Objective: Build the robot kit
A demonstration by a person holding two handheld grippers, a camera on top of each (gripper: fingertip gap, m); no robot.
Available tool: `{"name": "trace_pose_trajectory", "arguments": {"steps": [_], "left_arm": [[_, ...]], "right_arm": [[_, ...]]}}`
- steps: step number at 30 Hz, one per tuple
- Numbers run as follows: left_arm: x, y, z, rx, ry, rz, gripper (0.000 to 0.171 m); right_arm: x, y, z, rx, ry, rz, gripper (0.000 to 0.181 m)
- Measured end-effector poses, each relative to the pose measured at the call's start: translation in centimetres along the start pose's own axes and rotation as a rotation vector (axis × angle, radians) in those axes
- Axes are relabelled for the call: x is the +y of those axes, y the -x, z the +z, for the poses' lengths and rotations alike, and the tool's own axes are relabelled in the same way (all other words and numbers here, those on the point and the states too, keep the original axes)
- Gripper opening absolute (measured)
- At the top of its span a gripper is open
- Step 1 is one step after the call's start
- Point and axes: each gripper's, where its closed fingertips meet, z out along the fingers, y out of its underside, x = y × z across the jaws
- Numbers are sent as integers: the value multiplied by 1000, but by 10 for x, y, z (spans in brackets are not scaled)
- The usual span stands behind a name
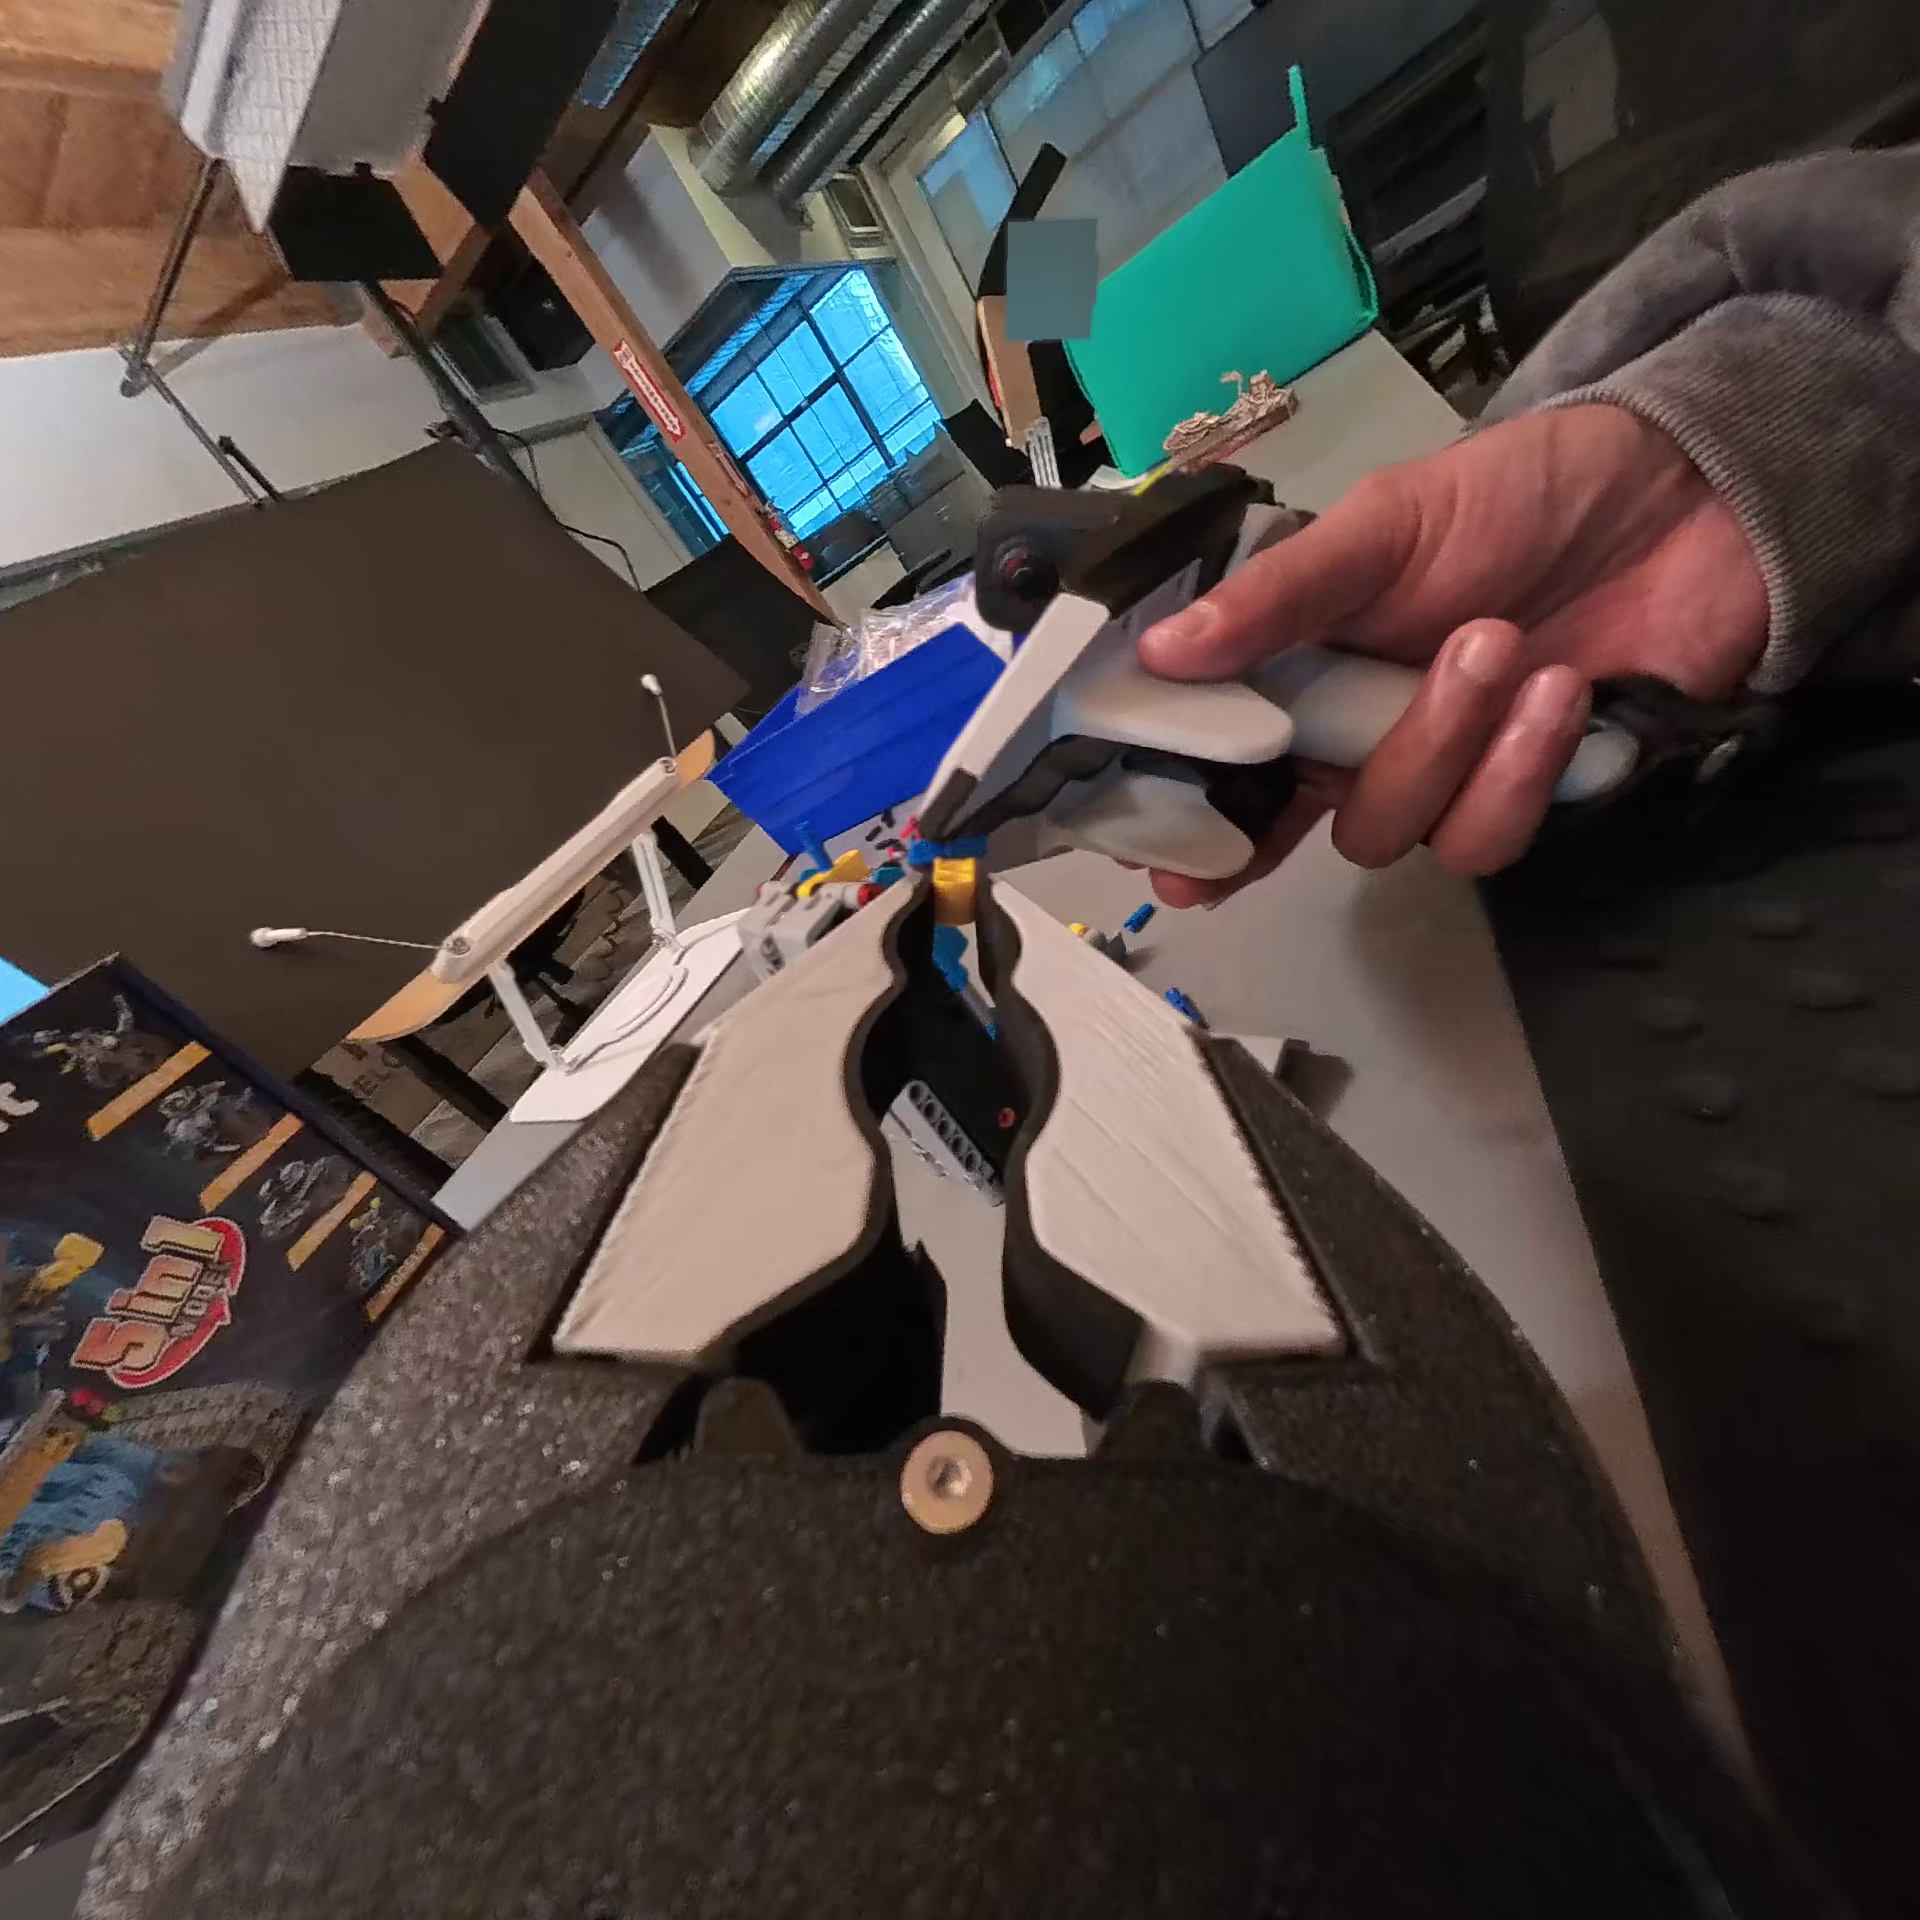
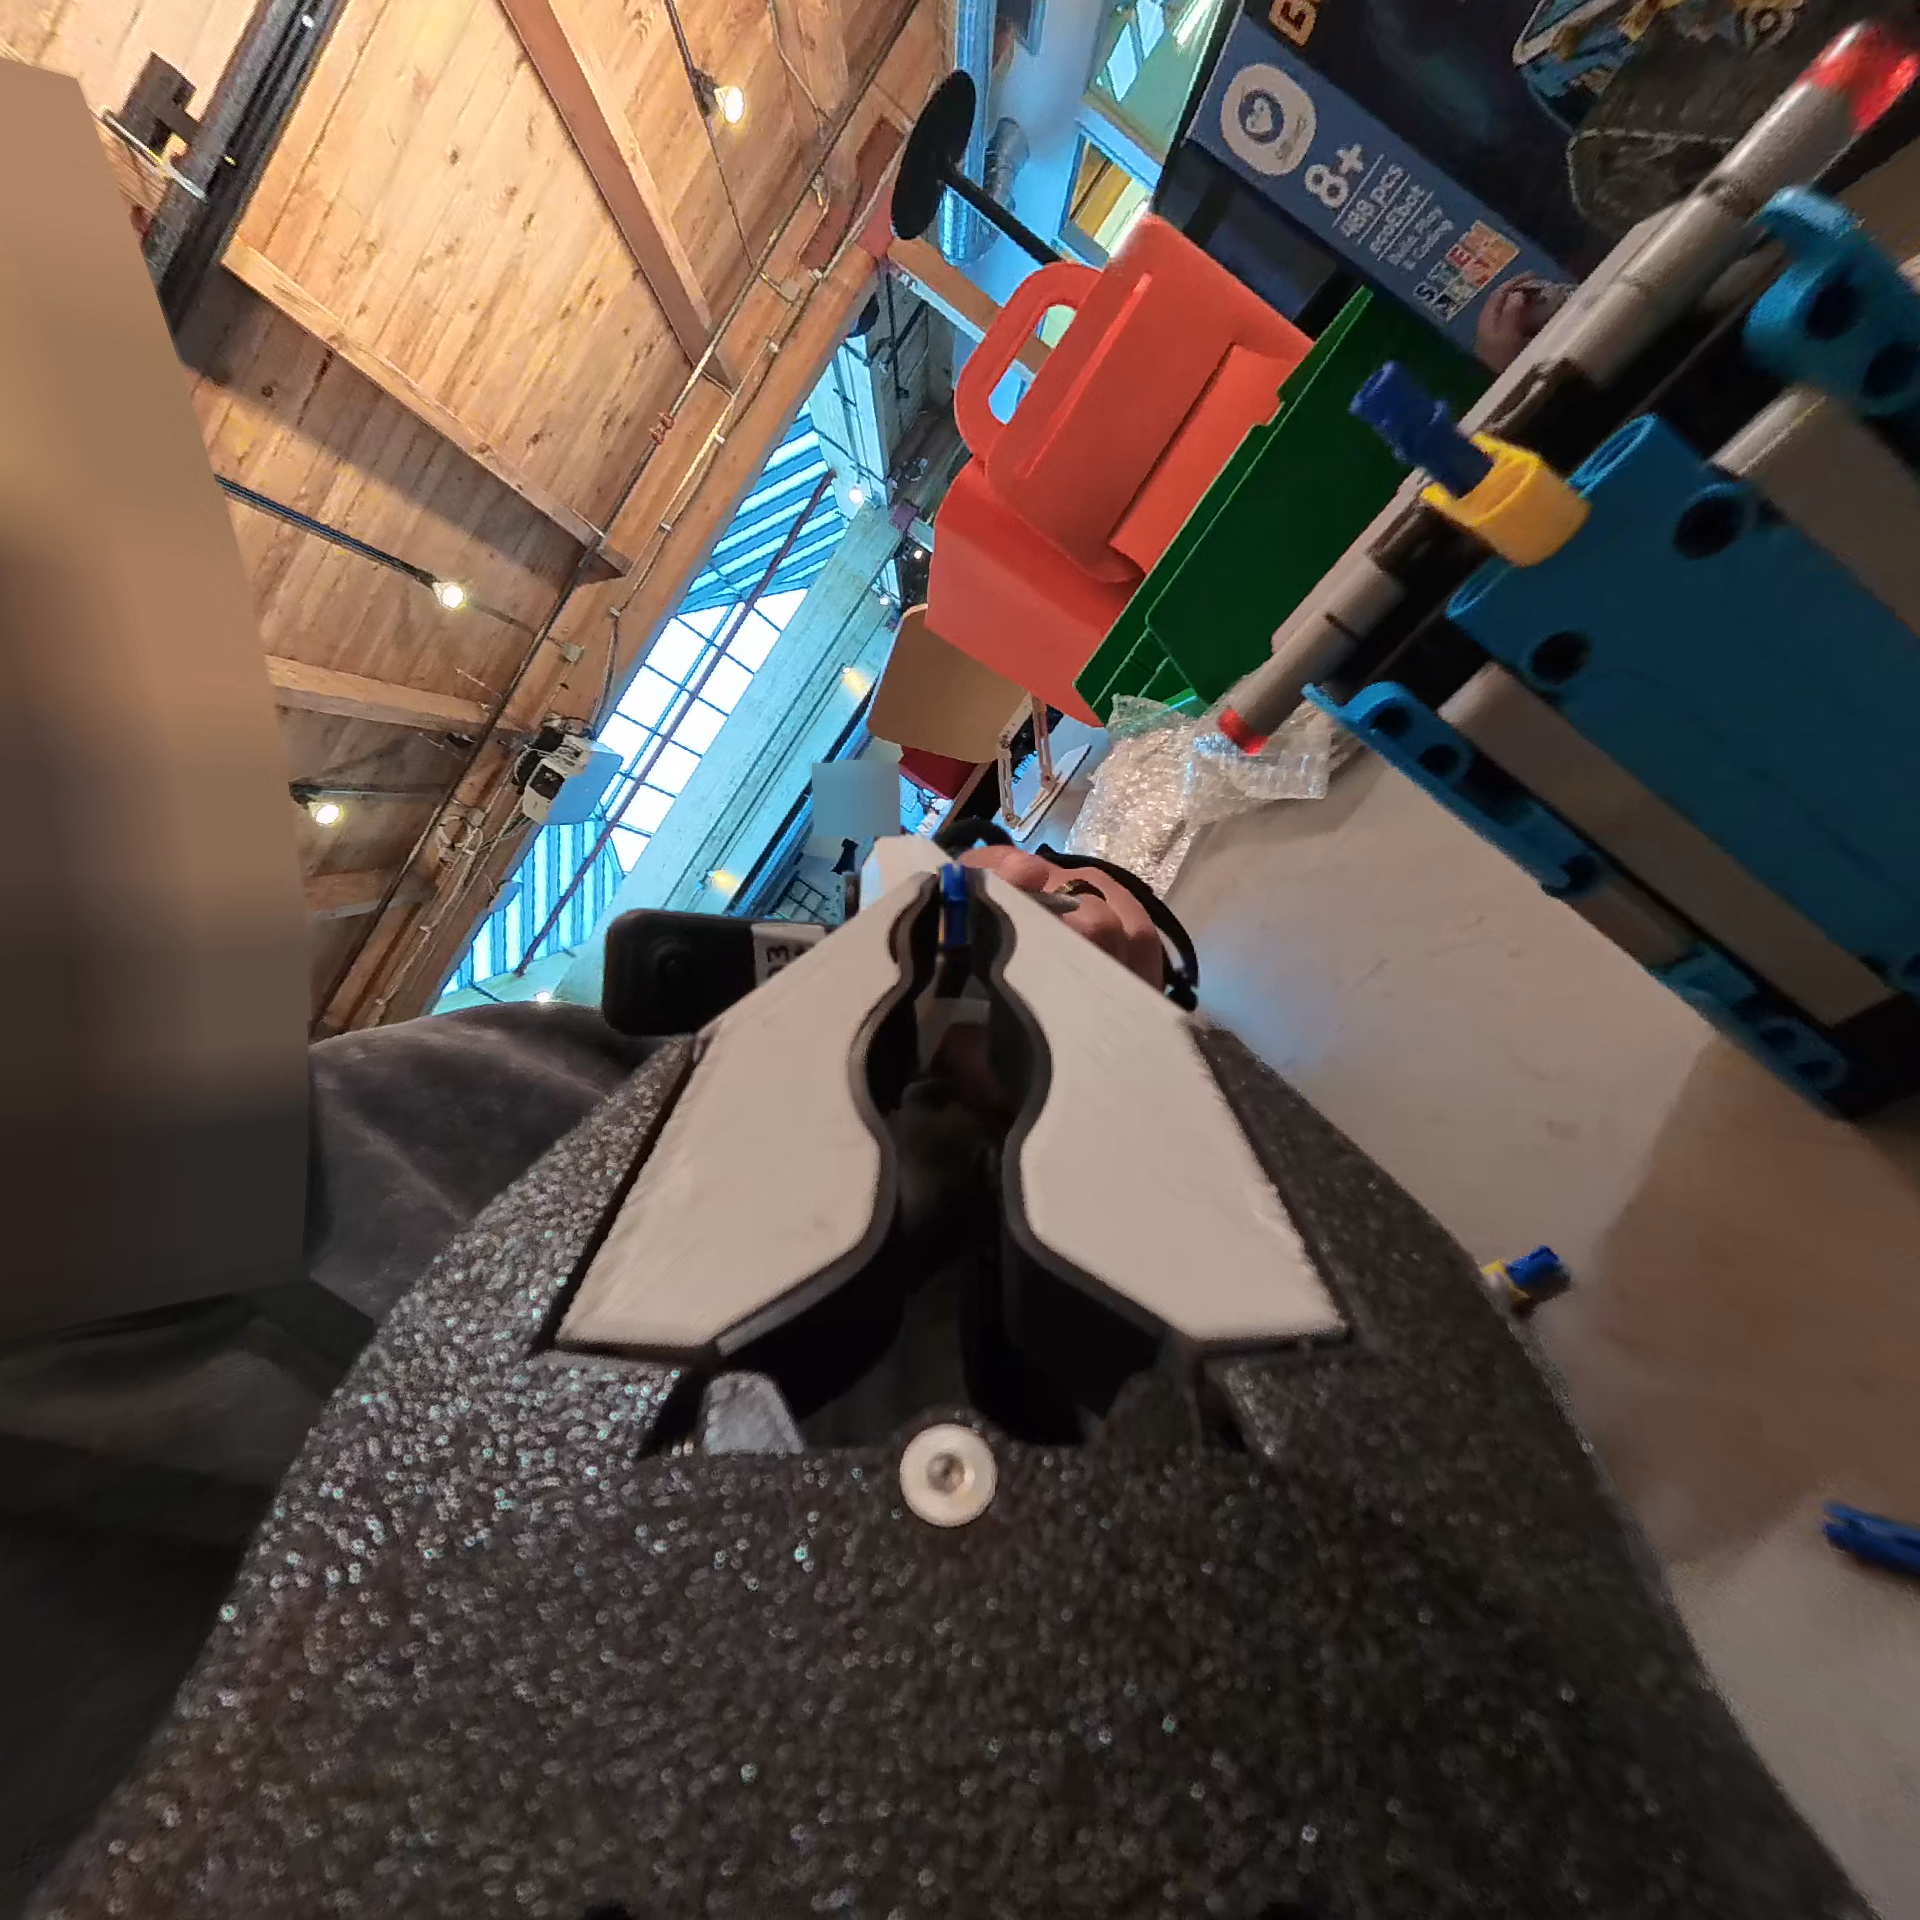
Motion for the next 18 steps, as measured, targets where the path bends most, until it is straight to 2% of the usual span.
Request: {"name": "trace_pose_trajectory", "arguments": {"steps": [2, 6, 9, 18], "left_arm": [[0, -2, 0, 16, 0, 2, 7], [4, -29, 5, 114, 20, 54, 7], [1, -22, 4, 86, 11, 19, 7], [2, -10, 2, 34, 17, 28, 7]], "right_arm": [[-1, 0, 0, 1, -6, -7, 4], [2, 1, 6, -8, -13, -7, 4], [12, 1, 12, 20, 29, -51, 5], [3, 0, 4, 23, -5, -33, 4]]}}
